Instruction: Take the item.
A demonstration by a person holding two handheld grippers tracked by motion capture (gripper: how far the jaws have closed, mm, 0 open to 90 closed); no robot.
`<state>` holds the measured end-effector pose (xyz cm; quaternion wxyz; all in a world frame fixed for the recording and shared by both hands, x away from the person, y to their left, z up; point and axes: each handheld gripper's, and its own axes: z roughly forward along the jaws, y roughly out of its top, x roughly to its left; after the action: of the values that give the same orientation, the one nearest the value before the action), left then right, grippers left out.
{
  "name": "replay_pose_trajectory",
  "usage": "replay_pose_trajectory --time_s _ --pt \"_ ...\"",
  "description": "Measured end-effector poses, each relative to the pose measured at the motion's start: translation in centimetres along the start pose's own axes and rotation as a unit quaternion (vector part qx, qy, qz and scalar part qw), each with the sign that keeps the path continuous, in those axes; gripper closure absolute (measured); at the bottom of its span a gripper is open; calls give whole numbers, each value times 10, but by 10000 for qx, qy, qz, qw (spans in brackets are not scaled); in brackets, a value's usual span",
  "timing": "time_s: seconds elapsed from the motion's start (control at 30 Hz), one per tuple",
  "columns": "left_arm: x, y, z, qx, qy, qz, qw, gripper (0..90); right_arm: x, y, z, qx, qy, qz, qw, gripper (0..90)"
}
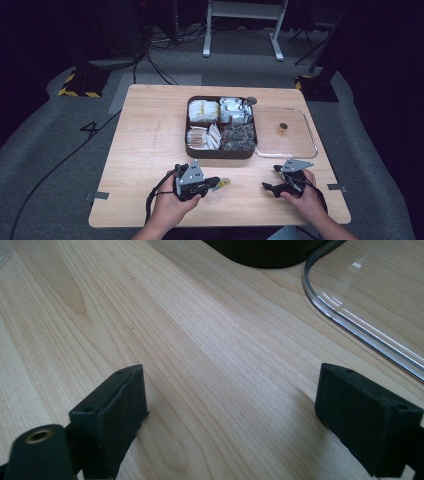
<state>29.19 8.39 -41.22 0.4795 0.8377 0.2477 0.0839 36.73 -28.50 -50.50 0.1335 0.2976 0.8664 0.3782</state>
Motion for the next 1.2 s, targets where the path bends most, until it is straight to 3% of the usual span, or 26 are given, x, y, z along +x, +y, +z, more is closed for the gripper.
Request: replay_pose_trajectory --time_s 0.13,0.23,0.33,0.57,0.87,0.93,1.2 --pt "1 -2 0 -11 -34 -38 10000 894 0 0 0 -1 0 2 10000 133" --pt "2 -3 -1 -229 -72 -222 9995 749 0 0 0 0 -6 3 10000 133" --pt "3 -4 -2 -290 -57 -214 9993 650 0 0 0 0 -9 5 10000 134" --pt "7 -3 -4 -335 285 -208 9988 480 0 0 0 0 -13 7 10000 134" --pt "14 5 -14 -160 813 -179 9964 379 1 0 0 1 -27 11 10000 135" --pt "19 6 -19 8 937 -229 9953 358 1 0 0 2 -27 18 10000 135" --pt "30 -4 -37 167 1026 -266 9942 329 0 0 0 -1 -16 17 10000 137"
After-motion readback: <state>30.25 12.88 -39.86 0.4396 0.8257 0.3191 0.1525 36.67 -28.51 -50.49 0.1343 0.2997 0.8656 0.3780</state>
